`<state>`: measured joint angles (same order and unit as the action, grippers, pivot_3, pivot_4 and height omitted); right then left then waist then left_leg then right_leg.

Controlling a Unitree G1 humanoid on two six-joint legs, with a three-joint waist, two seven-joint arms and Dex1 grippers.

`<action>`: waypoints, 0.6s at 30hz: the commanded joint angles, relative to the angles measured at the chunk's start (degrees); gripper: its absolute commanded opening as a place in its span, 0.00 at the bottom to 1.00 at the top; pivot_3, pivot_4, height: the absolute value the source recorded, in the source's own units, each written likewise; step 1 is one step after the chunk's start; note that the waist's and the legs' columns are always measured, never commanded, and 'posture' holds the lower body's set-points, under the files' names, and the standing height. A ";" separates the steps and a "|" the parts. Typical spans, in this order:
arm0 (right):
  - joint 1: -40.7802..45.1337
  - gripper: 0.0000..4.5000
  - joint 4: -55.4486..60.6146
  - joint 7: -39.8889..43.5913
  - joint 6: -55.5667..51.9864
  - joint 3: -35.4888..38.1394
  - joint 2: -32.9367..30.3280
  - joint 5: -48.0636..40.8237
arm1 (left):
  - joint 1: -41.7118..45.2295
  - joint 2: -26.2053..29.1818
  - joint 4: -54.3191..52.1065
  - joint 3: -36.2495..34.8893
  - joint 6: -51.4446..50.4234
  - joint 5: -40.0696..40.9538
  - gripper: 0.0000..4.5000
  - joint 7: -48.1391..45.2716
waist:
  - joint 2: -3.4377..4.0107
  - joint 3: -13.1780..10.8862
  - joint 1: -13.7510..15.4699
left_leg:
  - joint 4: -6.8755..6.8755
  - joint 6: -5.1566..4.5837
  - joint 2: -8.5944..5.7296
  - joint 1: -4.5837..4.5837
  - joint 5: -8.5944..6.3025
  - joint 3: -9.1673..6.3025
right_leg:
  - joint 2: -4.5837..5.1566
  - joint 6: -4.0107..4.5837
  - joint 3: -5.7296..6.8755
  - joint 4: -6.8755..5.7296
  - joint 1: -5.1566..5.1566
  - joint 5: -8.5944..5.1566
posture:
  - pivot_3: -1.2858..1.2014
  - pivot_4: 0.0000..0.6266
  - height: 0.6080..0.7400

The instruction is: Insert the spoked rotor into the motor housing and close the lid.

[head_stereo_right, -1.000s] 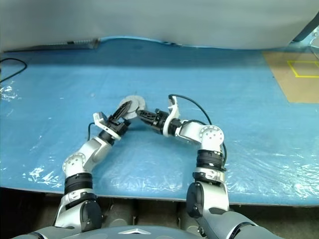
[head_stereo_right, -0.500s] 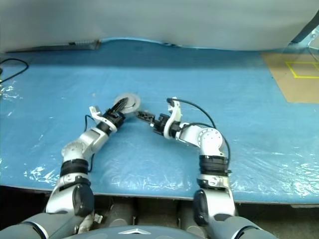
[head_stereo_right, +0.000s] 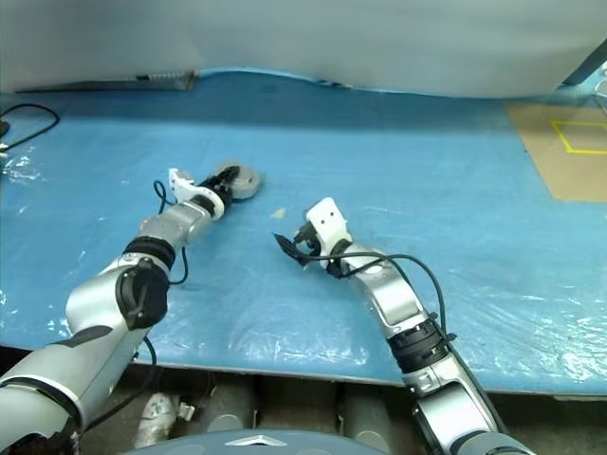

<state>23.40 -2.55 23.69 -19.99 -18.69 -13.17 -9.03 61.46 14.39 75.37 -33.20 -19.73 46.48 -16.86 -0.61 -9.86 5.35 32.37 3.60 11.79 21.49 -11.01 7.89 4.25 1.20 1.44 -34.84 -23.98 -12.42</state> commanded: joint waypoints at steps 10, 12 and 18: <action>-2.11 1.00 1.60 0.45 1.20 1.06 1.33 3.84 | -1.92 0.34 0.06 1.09 -2.18 -9.49 0.99 4.34 | 0.01 0.01 -0.20 | 0.07 0.00 0.00 -0.30 0.00 -0.05 | 0.02 0.07 0.00 -0.08 0.28 0.04 | 0.52 0.24 1.00; -2.21 1.00 1.71 0.65 1.01 1.08 1.45 3.99 | -4.28 1.06 -0.91 2.98 -3.75 -11.91 0.99 3.58 | 0.05 0.03 -0.55 | -0.03 0.00 0.02 -0.63 -0.01 -0.02 | 0.02 0.11 -0.02 -0.01 0.76 0.00 | 0.52 0.24 1.00; -2.31 1.00 1.83 1.96 -0.42 1.98 2.16 2.73 | -15.22 3.68 -10.55 12.53 -10.77 -19.44 0.99 -3.11 | 0.34 0.28 -1.89 | -0.18 -0.02 0.09 -1.72 -0.02 0.36 | 0.03 0.44 -0.26 0.03 1.52 -0.22 | 0.52 0.24 1.00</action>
<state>21.23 -2.85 25.14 -20.20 -18.15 -11.57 -5.40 53.24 16.78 63.67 -23.37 -26.02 31.24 -20.00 -0.28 -9.58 3.47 32.16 3.57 11.89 19.64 -11.03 8.33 4.29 1.65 1.13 -34.81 -22.38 -12.66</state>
